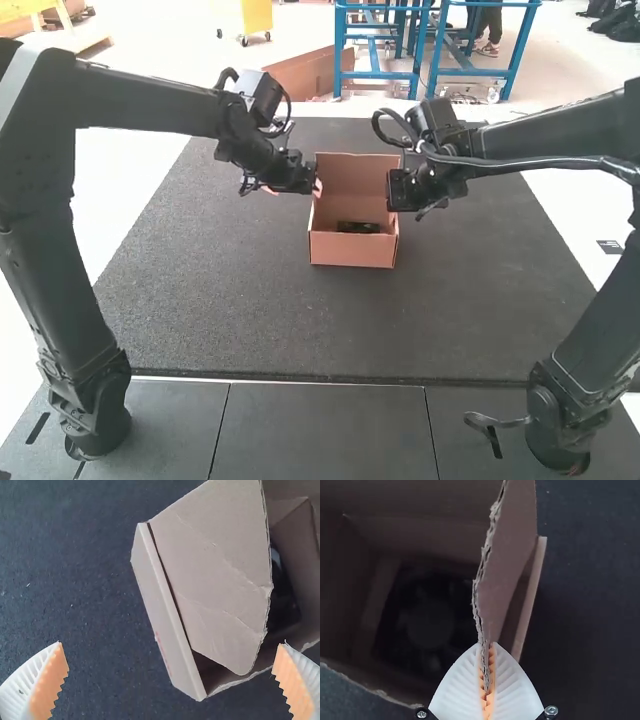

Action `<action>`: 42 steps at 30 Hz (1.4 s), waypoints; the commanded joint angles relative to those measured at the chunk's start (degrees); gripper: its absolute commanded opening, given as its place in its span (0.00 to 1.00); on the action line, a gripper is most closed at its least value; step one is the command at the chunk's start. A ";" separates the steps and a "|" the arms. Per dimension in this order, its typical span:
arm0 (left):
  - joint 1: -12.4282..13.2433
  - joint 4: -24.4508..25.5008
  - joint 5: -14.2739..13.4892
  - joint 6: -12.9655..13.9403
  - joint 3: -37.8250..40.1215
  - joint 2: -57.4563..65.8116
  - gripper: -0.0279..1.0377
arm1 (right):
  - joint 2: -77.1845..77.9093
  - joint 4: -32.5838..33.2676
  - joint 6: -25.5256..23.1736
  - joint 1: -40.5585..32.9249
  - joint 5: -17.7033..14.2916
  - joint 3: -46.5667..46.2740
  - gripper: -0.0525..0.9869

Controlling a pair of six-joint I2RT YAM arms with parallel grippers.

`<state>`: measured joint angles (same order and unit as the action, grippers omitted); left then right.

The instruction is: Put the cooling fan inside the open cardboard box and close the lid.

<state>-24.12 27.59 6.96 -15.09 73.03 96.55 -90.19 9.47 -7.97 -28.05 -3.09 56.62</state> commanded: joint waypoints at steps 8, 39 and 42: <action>-0.49 -0.17 0.42 -0.46 -3.78 -4.44 0.93 | 1.95 -0.51 0.23 -1.04 -1.57 -4.41 0.04; -1.11 -4.04 -11.09 1.91 16.26 5.93 0.93 | 21.46 20.58 7.62 3.53 7.31 7.01 0.93; -2.95 -3.51 -11.00 2.00 19.43 8.83 0.93 | 21.55 21.90 7.62 3.62 8.54 7.28 0.93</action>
<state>-25.76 23.88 -4.64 -13.91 88.88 104.09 -69.52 31.07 -1.37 -25.02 3.66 64.07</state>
